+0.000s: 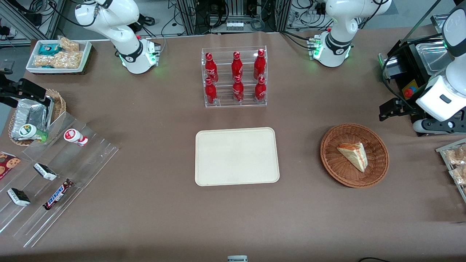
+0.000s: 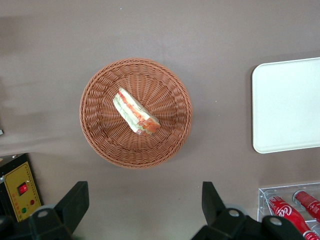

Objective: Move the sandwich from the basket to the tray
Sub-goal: 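Move the left gripper over the wicker basket above the wrapped sandwich, then lower the left gripper and close it on the wrapped sandwich, then lift the sandwich and carry it over the cream tray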

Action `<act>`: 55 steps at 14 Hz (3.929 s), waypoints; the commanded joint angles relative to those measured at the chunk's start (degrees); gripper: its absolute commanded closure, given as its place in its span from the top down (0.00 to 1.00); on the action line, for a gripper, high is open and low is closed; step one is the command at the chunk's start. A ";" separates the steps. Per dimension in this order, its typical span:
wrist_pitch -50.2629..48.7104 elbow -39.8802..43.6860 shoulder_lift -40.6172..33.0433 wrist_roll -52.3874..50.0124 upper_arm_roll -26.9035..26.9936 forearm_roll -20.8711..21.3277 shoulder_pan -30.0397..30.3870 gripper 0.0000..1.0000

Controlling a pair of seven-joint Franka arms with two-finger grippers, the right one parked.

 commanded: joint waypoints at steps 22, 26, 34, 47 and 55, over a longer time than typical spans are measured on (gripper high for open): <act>40.78 -36.02 1.42 -11.82 0.01 3.22 2.32 1.00; 43.77 -35.06 5.11 -31.49 0.01 3.22 2.32 1.00; 51.43 -35.15 12.23 -51.40 0.01 3.22 2.23 0.92; 19.45 -8.97 15.66 -51.67 -0.87 4.11 -10.93 0.03; 21.36 3.33 26.63 -51.76 -0.78 0.94 -30.45 0.03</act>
